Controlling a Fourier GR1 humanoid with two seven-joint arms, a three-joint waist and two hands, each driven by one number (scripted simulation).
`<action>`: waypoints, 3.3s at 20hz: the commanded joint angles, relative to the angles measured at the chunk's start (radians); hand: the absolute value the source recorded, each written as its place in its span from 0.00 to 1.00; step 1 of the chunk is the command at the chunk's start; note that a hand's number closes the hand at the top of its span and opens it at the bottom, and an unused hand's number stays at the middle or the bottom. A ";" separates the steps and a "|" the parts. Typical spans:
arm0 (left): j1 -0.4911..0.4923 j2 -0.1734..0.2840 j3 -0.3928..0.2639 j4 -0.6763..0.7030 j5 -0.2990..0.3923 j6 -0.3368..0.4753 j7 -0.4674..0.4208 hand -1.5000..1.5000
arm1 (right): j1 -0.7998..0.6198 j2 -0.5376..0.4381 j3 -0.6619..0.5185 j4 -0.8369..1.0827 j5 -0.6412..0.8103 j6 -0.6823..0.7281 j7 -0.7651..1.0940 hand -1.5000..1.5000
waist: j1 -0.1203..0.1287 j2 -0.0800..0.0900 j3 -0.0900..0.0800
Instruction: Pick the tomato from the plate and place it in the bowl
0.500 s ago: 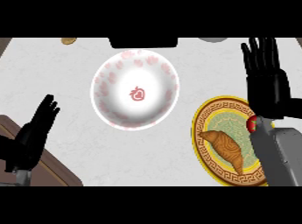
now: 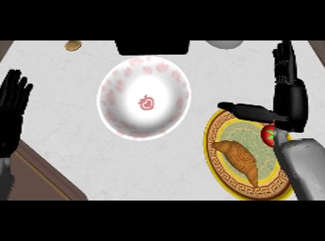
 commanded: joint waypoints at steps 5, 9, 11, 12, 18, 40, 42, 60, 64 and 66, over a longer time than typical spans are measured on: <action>-0.050 0.033 0.068 0.005 0.049 -0.036 0.009 0.50 | 0.235 0.097 0.201 -0.067 0.470 -0.443 -0.004 0.00 | -0.002 -0.005 0.004; -0.039 0.032 0.069 0.005 0.043 -0.038 0.007 0.50 | 0.336 0.028 0.229 -0.155 0.688 -0.462 0.234 0.00 | -0.025 -0.012 0.000; -0.017 0.025 0.068 0.010 0.035 -0.029 0.005 0.50 | 0.345 0.024 0.212 -0.179 0.785 -0.425 0.381 0.00 | -0.025 -0.013 -0.003; -0.029 0.026 0.074 0.021 0.025 -0.018 -0.003 0.50 | 0.398 -0.020 0.190 -0.236 0.805 -0.391 0.413 0.00 | -0.037 -0.012 -0.001; -0.005 0.045 0.092 0.010 0.028 -0.023 0.004 0.50 | 0.521 -0.080 0.196 -0.392 0.933 -0.101 0.706 0.00 | -0.047 -0.016 -0.007; -0.073 -0.042 0.098 0.098 -0.024 -0.107 -0.063 0.50 | 0.408 -0.072 0.170 -0.801 0.911 0.734 1.309 0.00 | 0.024 0.005 0.007; -0.097 -0.025 0.104 0.048 -0.032 -0.092 0.018 0.50 | 0.416 -0.056 0.177 -0.806 0.917 0.770 1.324 0.00 | 0.025 0.004 0.007; -0.136 -0.090 0.151 0.029 -0.100 -0.118 0.056 0.50 | 0.407 -0.040 -0.046 -0.453 0.916 0.595 0.906 0.00 | 0.024 0.004 0.007; -0.068 -0.101 0.179 0.018 -0.092 -0.164 0.020 0.50 | 0.427 -0.005 -0.041 -0.378 0.940 0.536 0.821 0.00 | 0.025 0.004 0.007; -0.075 -0.104 0.199 0.100 -0.106 -0.192 -0.048 0.50 | 0.463 0.004 -0.027 -0.411 0.981 0.546 0.835 0.00 | 0.022 0.004 0.007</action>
